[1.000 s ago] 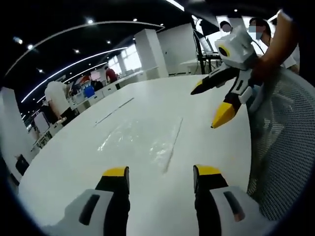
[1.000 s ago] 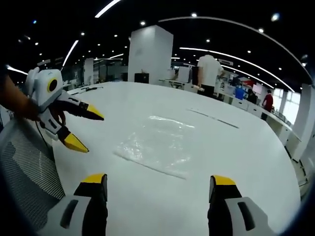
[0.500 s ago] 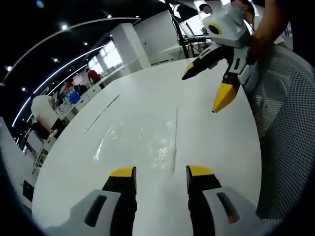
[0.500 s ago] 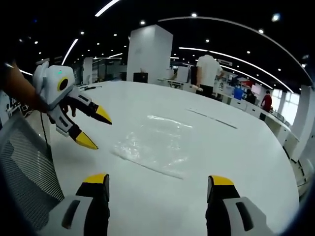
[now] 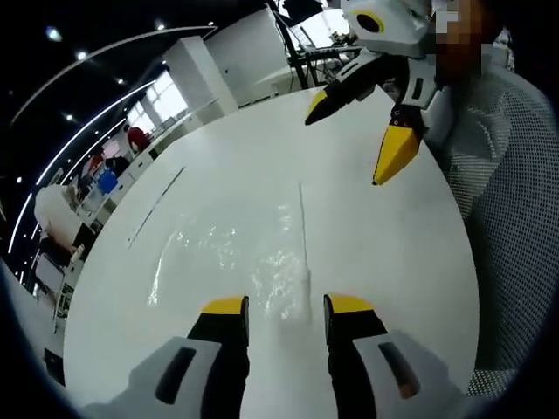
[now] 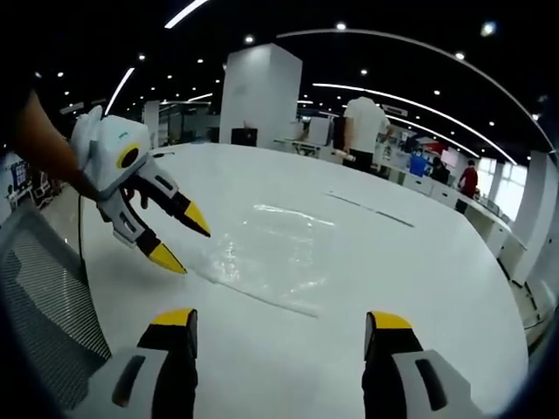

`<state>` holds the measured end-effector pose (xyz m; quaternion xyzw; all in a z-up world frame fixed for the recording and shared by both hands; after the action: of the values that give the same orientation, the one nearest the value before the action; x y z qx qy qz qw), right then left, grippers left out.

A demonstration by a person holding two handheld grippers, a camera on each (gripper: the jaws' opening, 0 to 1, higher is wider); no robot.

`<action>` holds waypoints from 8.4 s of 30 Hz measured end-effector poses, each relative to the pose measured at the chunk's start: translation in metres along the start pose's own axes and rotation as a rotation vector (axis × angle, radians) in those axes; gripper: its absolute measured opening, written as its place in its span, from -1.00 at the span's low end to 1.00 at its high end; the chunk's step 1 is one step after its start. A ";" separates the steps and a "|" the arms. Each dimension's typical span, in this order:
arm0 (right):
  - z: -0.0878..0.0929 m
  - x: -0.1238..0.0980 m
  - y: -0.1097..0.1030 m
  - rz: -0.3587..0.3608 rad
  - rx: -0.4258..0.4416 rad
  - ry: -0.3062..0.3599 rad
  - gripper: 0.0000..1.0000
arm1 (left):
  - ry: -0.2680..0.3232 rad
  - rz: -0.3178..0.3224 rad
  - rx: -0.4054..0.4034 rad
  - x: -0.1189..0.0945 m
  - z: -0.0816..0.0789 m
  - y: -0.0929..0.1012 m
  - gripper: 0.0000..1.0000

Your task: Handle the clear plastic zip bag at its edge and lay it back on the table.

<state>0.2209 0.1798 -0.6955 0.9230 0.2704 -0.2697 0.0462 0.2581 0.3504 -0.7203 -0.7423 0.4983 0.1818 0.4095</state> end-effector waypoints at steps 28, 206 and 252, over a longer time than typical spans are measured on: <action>0.003 0.003 0.006 0.014 -0.006 -0.005 0.41 | -0.004 0.160 -0.253 0.017 0.008 0.004 -0.97; -0.012 0.008 -0.106 -0.327 -0.650 -0.038 -1.00 | 0.050 0.164 0.339 -0.029 -0.044 0.044 -1.00; -0.013 0.006 -0.096 -0.276 -0.617 -0.028 -1.00 | 0.074 0.138 0.339 -0.033 -0.048 0.036 -1.00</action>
<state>0.1807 0.2675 -0.6811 0.8165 0.4610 -0.1915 0.2901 0.2050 0.3258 -0.6842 -0.6330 0.5862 0.0954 0.4967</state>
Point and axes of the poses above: the point that each gripper's makers call its tool centre point, and the gripper's own axes: x roughly forward along the fingers, y roughly to its right, z roughly out of its underside, the point moved 5 cm from there along -x, roughly backward along the fingers, and after that the axes turned 11 degrees about x, right-handed, at the moved point
